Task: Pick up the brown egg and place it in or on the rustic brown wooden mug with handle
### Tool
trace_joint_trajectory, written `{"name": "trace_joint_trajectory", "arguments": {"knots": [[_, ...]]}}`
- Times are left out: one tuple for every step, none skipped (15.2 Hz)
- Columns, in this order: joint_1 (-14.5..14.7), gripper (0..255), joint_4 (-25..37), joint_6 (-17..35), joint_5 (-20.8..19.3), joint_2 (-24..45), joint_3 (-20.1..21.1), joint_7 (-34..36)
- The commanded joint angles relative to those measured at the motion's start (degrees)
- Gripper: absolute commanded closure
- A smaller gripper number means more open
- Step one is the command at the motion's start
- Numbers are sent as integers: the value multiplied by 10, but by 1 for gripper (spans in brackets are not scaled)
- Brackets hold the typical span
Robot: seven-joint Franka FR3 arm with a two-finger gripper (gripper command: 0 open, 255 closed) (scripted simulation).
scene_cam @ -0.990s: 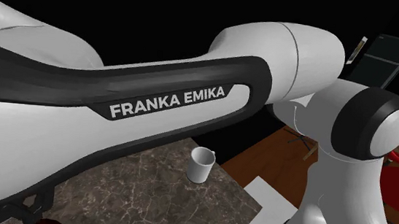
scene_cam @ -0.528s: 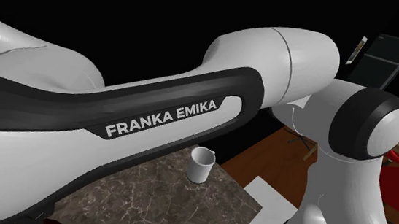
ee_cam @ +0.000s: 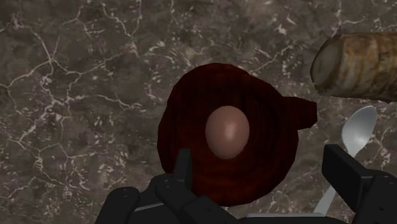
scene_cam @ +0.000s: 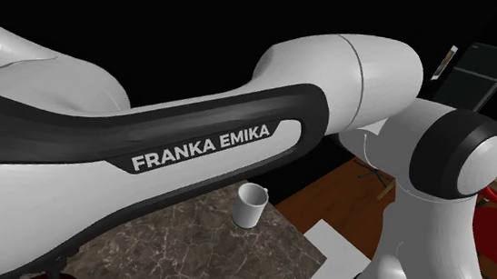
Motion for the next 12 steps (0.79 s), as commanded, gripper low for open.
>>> {"name": "trace_joint_trajectory", "arguments": {"knots": [[0, 0, 0, 0, 0, 0, 0, 0], [1, 0, 19, -19, 0, 0, 0, -1], [3, 0, 41, -39, 0, 1, 1, -1], [6, 0, 64, -60, 0, 3, 1, -2], [8, 0, 83, -77, -1, 6, 0, -2], [8, 0, 83, -77, -1, 6, 0, -2], [8, 0, 83, -76, -1, 5, 0, -2], [8, 0, 83, -77, -1, 6, 0, -2], [8, 0, 83, -77, -1, 6, 0, -2], [8, 0, 83, -77, -1, 6, 0, -2], [8, 0, 83, -77, -1, 6, 0, -2], [8, 0, 83, -77, -1, 6, 0, -2]]}}
